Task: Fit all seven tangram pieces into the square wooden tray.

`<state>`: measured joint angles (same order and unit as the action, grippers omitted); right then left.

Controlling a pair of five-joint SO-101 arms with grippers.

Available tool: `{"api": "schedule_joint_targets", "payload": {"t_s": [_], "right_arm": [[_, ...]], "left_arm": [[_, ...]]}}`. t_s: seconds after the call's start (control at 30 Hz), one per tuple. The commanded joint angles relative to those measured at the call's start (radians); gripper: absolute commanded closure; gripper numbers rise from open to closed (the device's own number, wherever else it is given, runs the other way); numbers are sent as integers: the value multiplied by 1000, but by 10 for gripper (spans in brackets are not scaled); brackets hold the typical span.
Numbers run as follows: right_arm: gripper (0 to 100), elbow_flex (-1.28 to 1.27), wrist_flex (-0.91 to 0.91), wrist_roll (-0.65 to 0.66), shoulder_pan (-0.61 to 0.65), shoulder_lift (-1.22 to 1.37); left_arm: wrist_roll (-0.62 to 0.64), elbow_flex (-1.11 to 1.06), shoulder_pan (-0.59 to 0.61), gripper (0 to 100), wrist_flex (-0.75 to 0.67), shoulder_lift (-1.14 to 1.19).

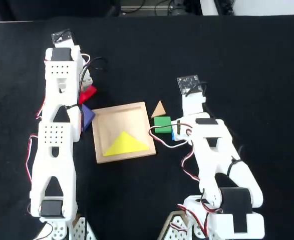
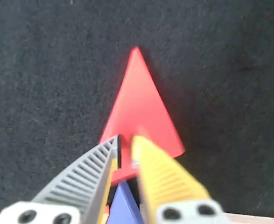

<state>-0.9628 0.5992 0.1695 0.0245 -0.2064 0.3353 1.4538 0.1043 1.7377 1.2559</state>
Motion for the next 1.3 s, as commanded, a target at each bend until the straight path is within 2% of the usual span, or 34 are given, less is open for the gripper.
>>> {"api": "schedule_joint_targets", "payload": {"t_s": [0.0, 0.23, 0.33, 0.4, 0.6, 0.83, 1.0, 1.1, 1.2, 1.27], "right_arm": [[983, 61, 5, 11, 25, 13], [983, 61, 5, 11, 25, 13], [983, 61, 5, 11, 25, 13], [983, 61, 5, 11, 25, 13], [983, 62, 5, 11, 26, 13], [983, 61, 5, 11, 26, 13], [983, 61, 5, 12, 26, 13], [983, 61, 5, 12, 26, 13], [983, 62, 5, 12, 26, 13], [983, 62, 5, 12, 26, 13]], "left_arm": [[-8, 41, 8, 953, 6, -15], [-26, 53, 27, 960, 6, -29], [-215, 110, 35, 865, 25, -61], [-278, 101, 44, 786, 23, -89], [-348, 70, 61, 774, 20, -86], [-348, 58, 39, 762, -54, -11], [-344, 59, 36, 673, 18, -15], [-331, 42, 61, 690, 23, -44], [-244, 18, 88, 723, 23, -75], [-232, 10, 97, 721, 23, -91]]}}
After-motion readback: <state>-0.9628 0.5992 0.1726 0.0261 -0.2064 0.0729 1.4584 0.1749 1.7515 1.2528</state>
